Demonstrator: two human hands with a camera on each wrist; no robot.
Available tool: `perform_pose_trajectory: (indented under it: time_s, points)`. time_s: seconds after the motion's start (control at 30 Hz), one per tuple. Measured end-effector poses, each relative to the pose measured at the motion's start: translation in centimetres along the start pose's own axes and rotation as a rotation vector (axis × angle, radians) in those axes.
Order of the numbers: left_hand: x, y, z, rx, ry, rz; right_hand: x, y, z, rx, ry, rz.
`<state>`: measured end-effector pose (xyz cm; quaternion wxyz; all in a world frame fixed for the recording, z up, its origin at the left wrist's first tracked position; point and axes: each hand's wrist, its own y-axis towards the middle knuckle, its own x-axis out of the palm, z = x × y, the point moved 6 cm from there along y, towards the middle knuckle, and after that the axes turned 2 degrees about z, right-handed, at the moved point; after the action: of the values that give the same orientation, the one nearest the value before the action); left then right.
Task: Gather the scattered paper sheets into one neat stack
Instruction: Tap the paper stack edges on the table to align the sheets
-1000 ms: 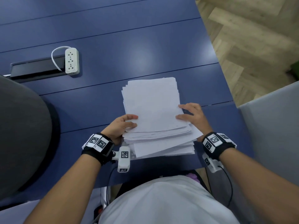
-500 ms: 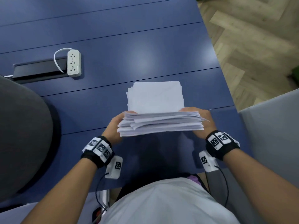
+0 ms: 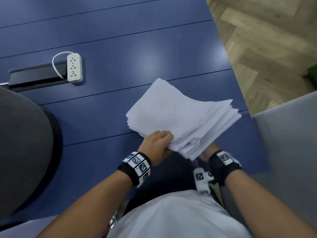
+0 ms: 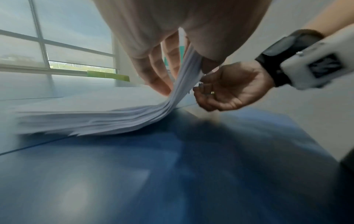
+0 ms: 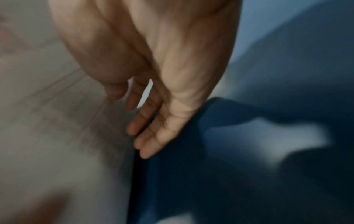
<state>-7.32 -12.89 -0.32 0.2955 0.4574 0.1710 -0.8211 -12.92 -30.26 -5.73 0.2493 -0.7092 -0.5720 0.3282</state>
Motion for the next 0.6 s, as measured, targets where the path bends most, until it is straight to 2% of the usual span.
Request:
perform_pose_trajectory:
  time_s: [0.07,0.13,0.23,0.3,0.37,0.43,0.47,0.53,0.6]
  points:
    - [-0.4,2.6,0.7,-0.098,-0.010,0.023,2.6,-0.8,0.6,-0.140,0.121,-0.112]
    - [-1.0,5.4,1.7,-0.189,0.022,0.022,3.5,-2.1,0.2,-0.257,0.387,-0.144]
    - [-0.2,8.9,3.4,-0.284,0.018,-0.012,2.0,-2.0,-1.2,-0.368,0.353,-0.016]
    - [0.8,10.6,4.4,-0.339,-0.042,-0.050,1.0,-0.4,-1.4,-0.337,0.280,0.119]
    - [1.9,11.6,4.7,-0.398,-0.175,-0.137,-0.5,1.8,-0.4,-0.220,0.208,0.292]
    - [2.5,12.2,4.4,-0.424,-0.313,-0.236,-1.7,3.6,0.9,-0.070,0.415,0.341]
    - [2.1,12.4,3.8,-0.421,-0.341,-0.232,-2.0,4.1,1.3,-0.024,0.523,0.322]
    - [0.0,12.6,1.0,-0.444,-0.302,-0.061,-2.2,4.2,0.4,-0.019,0.660,0.246]
    - [-2.2,11.8,-3.4,-0.583,-0.198,0.107,-3.3,4.2,-0.4,-0.030,0.656,0.214]
